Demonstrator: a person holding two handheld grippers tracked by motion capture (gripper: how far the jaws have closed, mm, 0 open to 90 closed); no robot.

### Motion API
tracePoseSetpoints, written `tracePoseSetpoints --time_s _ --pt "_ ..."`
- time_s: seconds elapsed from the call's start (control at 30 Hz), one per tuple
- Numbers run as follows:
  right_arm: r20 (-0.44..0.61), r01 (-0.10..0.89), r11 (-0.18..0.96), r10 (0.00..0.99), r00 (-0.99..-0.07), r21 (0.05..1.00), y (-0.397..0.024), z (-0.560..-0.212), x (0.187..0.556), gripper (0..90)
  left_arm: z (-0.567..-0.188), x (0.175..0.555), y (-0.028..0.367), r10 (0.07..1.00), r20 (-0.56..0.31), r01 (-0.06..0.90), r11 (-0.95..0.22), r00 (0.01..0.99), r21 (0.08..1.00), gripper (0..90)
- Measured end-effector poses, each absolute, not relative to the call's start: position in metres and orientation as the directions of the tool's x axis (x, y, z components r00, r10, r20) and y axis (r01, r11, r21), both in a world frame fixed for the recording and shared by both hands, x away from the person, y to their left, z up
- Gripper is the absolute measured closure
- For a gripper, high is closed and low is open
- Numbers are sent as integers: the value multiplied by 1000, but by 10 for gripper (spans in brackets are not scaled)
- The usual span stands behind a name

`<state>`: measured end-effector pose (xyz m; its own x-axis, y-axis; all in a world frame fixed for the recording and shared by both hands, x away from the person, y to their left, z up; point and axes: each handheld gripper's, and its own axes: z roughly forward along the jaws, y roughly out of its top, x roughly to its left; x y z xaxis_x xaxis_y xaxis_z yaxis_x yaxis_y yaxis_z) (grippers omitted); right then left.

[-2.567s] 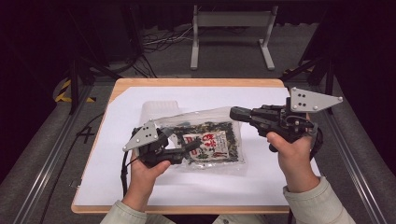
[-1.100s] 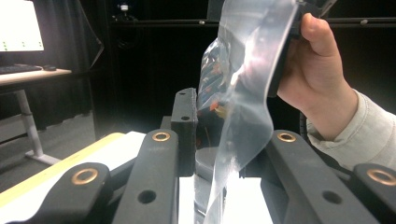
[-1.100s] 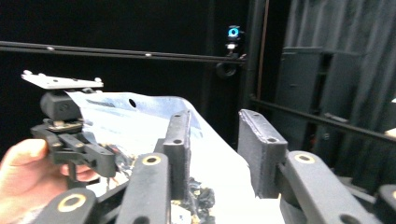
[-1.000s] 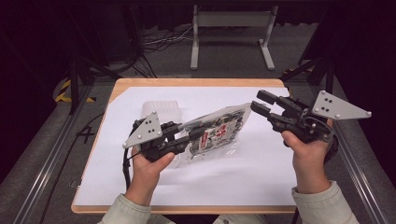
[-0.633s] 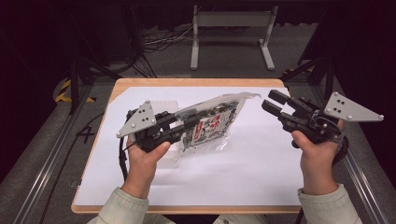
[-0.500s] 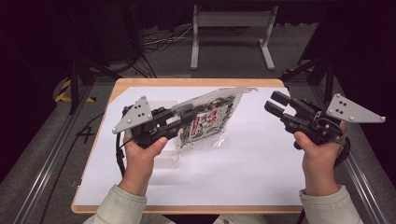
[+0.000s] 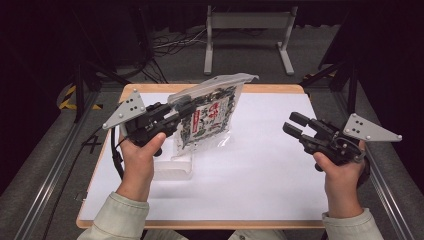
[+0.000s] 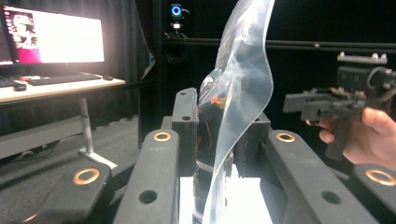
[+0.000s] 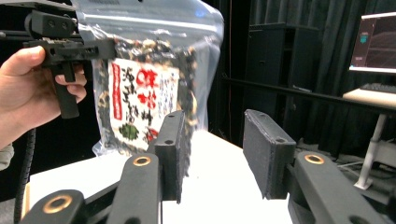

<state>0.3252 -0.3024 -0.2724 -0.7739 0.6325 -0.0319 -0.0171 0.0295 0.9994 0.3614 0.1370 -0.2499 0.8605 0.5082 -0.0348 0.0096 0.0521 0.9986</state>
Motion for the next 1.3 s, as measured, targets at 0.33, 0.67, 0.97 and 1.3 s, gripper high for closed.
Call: tracePoseSetpoints --time_s 0.33,0.67,0.97,1.3 --pt "-14 23 47 670 -742 999 -311 -290 330 574 -246 369 155 546 -52 8 82 836 997 741" --pt "-35 20 71 692 -721 997 -313 -293 330 571 -248 376 177 596 -84 22 110 798 994 741" --pt "-48 19 90 687 -725 996 -310 -295 331 568 -251 381 193 643 -74 9 104 762 995 742" --pt "-48 18 90 679 -732 996 -308 -295 330 566 -266 391 204 686 -74 12 94 724 995 742"
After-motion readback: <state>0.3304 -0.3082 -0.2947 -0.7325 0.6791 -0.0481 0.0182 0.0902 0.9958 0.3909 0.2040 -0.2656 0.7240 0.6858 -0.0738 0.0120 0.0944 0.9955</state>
